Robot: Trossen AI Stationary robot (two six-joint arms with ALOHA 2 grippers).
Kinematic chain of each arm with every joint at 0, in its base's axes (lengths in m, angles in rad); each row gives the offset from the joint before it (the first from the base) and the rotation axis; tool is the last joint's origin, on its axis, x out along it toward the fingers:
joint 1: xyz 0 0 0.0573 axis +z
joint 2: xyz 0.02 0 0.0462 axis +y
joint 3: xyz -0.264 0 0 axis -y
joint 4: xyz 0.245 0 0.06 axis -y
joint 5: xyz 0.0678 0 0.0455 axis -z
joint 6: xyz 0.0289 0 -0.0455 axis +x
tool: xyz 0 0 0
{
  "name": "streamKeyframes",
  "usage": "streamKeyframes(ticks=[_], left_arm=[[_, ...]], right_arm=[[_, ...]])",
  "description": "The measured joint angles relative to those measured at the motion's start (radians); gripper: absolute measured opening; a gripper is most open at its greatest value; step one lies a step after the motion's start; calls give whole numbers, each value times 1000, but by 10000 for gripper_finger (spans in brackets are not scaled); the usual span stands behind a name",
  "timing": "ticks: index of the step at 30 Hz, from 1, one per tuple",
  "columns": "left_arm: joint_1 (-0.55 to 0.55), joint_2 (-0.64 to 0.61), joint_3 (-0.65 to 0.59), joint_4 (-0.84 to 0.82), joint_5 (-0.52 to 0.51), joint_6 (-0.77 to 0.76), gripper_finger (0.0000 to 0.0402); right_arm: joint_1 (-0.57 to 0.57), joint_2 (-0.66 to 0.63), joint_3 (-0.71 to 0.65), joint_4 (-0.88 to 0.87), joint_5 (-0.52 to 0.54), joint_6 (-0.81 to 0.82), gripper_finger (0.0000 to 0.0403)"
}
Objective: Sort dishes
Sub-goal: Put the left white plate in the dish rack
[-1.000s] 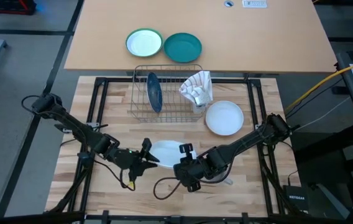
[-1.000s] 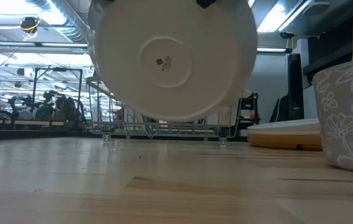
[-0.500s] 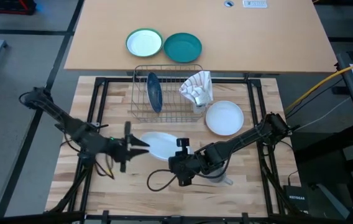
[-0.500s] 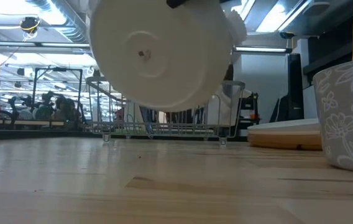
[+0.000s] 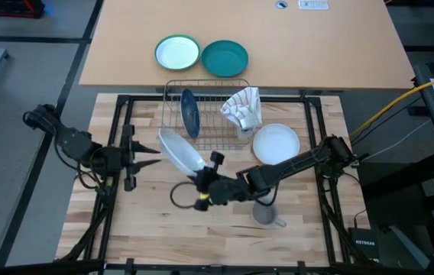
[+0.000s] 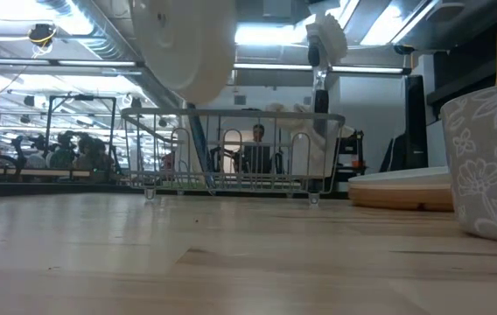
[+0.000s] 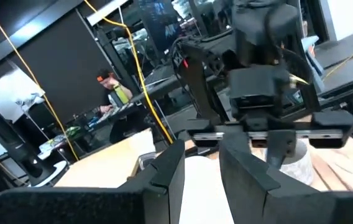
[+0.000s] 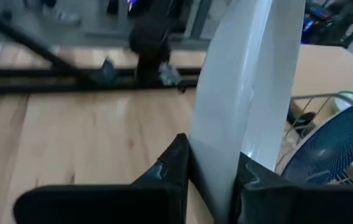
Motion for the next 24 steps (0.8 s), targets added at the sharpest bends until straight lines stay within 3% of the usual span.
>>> streamKeyframes(ticks=[5, 14, 24], left_arm=[[0, -39, 0, -106, 0, -27, 90], [0, -45, -1, -371, 0, -209, 90], [0, -44, -1, -493, 0, -272, 90]], right_arm=[[-65, 41, 0, 215, 16, -26, 46], [-179, 158, 0, 614, 10, -68, 46], [-276, 275, 0, 822, 42, -8, 44]])
